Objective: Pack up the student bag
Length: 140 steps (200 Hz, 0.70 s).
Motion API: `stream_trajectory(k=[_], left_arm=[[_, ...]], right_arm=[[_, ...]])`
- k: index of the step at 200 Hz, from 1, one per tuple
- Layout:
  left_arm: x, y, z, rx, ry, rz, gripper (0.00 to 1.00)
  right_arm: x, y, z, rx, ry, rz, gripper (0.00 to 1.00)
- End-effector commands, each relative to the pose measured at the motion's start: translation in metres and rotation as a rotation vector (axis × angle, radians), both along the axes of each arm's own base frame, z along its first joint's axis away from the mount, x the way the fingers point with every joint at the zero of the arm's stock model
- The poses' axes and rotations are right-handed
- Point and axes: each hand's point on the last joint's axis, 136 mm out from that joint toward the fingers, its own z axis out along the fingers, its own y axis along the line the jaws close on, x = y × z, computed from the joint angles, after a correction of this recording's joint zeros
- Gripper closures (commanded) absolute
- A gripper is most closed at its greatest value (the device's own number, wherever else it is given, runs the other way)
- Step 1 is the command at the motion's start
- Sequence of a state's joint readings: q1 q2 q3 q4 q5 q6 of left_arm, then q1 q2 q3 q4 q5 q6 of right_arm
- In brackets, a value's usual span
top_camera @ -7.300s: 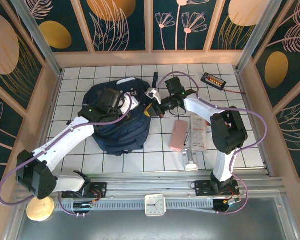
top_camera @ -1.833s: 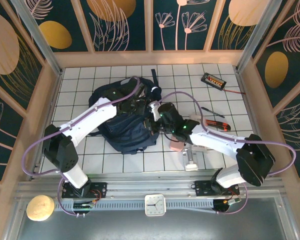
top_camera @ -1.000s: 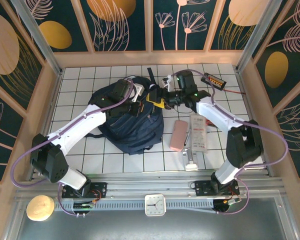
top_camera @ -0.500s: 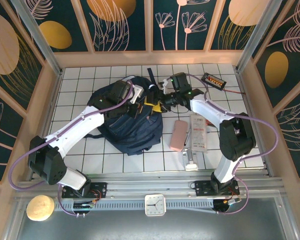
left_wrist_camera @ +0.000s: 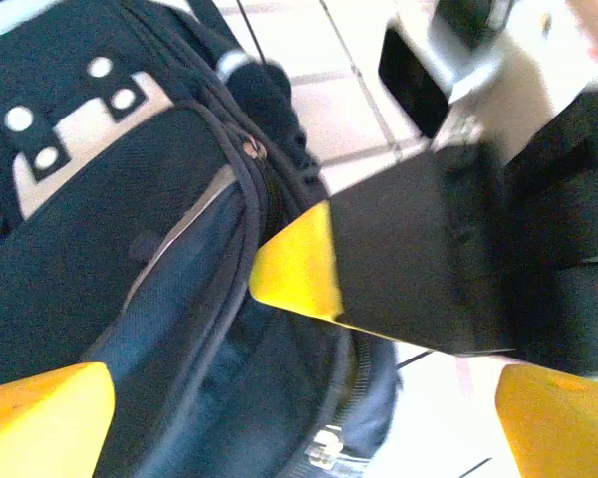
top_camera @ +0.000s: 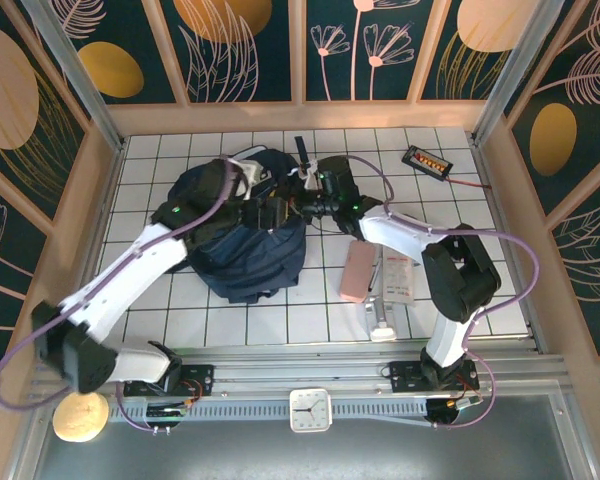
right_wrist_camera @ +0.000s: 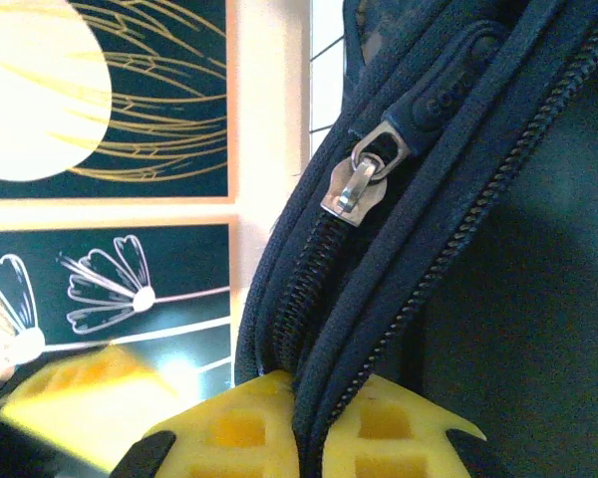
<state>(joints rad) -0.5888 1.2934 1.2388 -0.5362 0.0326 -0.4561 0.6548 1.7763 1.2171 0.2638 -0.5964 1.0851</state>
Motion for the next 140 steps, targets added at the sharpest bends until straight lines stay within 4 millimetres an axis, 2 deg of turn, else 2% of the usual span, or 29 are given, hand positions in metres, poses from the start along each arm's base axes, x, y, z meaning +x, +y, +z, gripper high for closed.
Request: stream_trajectory(k=[1,20,41,52,66,77,107,140], left_arm=[[-0.022,0.008,0.011,-0.237,0.153,0.178,0.01],[-0.043,0.010,-0.008,-0.320,0.316,0.251,0.01],[-0.053,0.008,-0.018,-0.407,0.386,0.286,0.01],[-0.055,0.008,-0.023,-0.421,0.391,0.292,0.14],[-0.057,0.015,-0.038,-0.370,0.425,0.338,0.23],[-0.057,0.018,-0.047,-0.346,0.441,0.353,0.27],[-0.049,0.017,-0.059,-0.296,0.449,0.365,0.29],[-0.036,0.013,-0.060,-0.238,0.436,0.357,0.36]], right_arm=[[0.021,0.003,0.076,0.094,-0.163,-0.122,1.00],[0.027,0.005,0.082,0.071,-0.165,-0.147,1.00],[0.031,0.008,0.088,0.060,-0.168,-0.173,1.00],[0.032,0.010,0.092,0.054,-0.176,-0.178,1.00],[0.032,0.014,0.093,0.043,-0.181,-0.178,1.00],[0.032,0.015,0.094,0.034,-0.185,-0.177,1.00],[0.028,0.019,0.093,0.031,-0.182,-0.165,1.00],[0.022,0.025,0.093,0.033,-0.181,-0.153,1.00]])
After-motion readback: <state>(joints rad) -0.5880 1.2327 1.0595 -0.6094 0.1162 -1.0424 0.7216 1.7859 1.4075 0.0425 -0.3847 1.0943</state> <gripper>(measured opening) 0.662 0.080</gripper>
